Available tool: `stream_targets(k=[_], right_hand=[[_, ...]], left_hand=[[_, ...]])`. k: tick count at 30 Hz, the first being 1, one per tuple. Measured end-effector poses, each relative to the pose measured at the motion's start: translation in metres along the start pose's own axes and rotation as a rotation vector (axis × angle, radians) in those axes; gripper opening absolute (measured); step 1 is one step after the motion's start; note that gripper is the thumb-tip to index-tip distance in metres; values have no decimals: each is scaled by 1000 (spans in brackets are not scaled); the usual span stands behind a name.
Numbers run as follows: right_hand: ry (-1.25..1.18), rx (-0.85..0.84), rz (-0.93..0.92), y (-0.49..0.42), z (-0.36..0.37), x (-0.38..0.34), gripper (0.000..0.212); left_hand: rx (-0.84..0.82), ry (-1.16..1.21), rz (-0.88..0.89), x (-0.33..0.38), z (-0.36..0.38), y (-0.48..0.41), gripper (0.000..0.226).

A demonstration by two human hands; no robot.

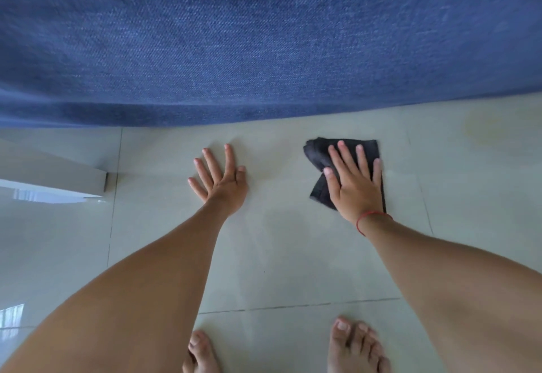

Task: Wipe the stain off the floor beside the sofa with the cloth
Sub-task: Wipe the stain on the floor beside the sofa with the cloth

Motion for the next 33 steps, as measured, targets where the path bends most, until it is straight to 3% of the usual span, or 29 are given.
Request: stream_targets(k=[5,9,16,22,24,27,29,33], right_hand=[[-103,91,187,-35,-3,-27,53],[-131,89,209,-50,-5,-57,54],[-74,68,36,-51,5,-103,53],[-14,45,-199,-13,23,-100,52],[7,32,-263,0,27,-88,51],[76,29,-308,17,27,-62,48],[73,34,-253,22,24,-40,50],[-48,57,-17,18,14,-8,58]], left_hand=[[-3,-14,1,1,0,-2,56],[1,-3,-1,0,0,-2,56],[-19,-14,-1,1,0,-3,57],[-69,0,16,1,-3,1,58],[-10,6,58,-4,-4,6,58],[202,-33,44,-21,-6,15,58],[245,-40,-13,-38,-10,19,57],[123,-21,-82,-72,-10,18,57]])
Point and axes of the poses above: each hand's wrist, its own y-axis away from the middle knuckle, its own z-axis out of the palm, x = y × z, the point moved 3 cm from there along -y, towards the middle knuckle, and after that the axes turned 13 degrees about -x, right-handed, at the moved point
